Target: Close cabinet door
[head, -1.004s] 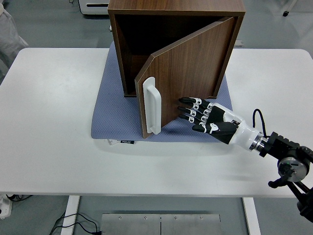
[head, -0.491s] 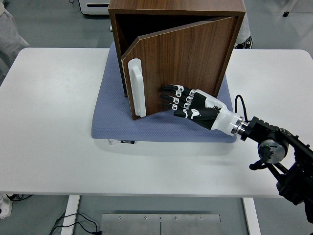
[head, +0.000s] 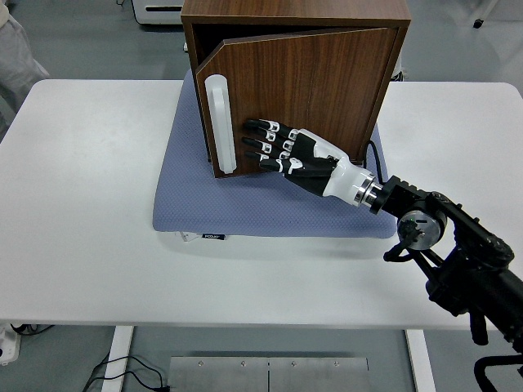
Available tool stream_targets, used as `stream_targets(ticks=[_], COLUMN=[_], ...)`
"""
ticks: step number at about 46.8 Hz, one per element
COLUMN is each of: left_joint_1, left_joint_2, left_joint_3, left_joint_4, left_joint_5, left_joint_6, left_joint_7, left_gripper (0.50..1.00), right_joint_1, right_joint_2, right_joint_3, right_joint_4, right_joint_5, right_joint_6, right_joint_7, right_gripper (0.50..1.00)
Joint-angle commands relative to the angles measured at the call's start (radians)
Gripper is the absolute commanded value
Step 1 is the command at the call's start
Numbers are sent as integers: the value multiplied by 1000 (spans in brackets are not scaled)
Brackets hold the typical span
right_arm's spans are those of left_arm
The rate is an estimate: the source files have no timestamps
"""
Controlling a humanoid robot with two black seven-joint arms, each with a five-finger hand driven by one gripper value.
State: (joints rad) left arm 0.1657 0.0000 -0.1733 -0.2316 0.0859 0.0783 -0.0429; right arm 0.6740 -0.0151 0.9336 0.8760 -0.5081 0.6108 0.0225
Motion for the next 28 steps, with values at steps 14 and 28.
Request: stream_targets(ticks=[14,28], left_joint_1=[0,0], left_joint_2=[0,0], left_joint_3=[0,0], left_joint_4=[0,0], left_joint_5=[0,0], left_joint_6=[0,0], left_joint_7=[0,0], left_gripper=[1000,1000], right_joint_1=[61,88], right_joint_2=[15,15], right_joint_3=[8,56], right_joint_4=[-86,-144], right_joint_5=[43,65], right_joint_6=[0,0], right_joint_7=[2,11], right_gripper=[1000,1000])
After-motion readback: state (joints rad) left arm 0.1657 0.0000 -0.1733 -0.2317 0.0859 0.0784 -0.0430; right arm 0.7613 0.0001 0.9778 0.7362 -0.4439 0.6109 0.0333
